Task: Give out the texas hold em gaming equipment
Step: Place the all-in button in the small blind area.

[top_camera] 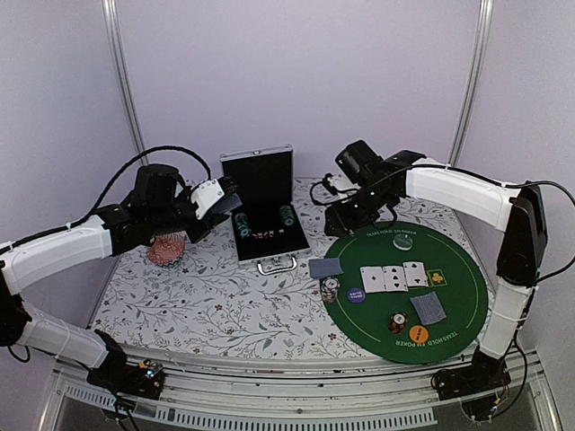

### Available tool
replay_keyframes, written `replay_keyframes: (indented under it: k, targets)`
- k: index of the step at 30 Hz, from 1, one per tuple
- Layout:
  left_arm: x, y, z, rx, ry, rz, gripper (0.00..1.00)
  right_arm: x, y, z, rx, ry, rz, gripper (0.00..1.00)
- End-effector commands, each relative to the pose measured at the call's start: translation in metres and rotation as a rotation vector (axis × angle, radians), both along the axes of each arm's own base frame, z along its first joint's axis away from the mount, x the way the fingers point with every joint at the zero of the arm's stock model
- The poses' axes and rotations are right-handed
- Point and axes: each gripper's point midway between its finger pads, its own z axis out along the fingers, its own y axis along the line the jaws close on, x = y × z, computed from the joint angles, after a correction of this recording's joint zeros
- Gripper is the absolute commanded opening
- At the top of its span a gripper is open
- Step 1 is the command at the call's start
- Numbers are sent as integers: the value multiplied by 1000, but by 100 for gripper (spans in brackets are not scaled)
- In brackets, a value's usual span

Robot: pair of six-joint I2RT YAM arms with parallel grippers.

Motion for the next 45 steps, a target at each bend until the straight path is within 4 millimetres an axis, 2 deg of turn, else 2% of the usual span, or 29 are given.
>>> replay_keyframes:
  k: [1,7,13,17,20,26,32,37,41,45]
  targets:
    - [3,-1,12,-15,-27,-2,37,14,-58,-26,-72,59,-195,43]
    - [3,0,11,-12,-24,1,37,1,-60,-57,-78,141,-187,42]
    - [2,-1,10,-12,-22,-5,37,-19,-67,-62,-51,169,-166,42]
    - [2,-2,10,-13,-20,-7,37,-29,-71,-83,-85,220,-158,42]
    - [3,-1,10,-13,-21,-5,37,-24,-65,-95,-80,231,-155,42]
    - [2,-2,10,-12,-19,-6,37,-4,-49,-104,-58,229,-173,41]
    - [2,-2,9,-10,-18,-6,37,3,-37,-118,-24,254,-197,41]
    - [2,-2,8,-8,-14,-8,37,2,-30,-130,-9,285,-197,41]
    - [2,-2,7,-6,-13,-8,37,-1,-27,-135,-10,297,-195,46]
    - [2,-2,7,-6,-13,-10,37,-2,-29,-135,-19,299,-202,63]
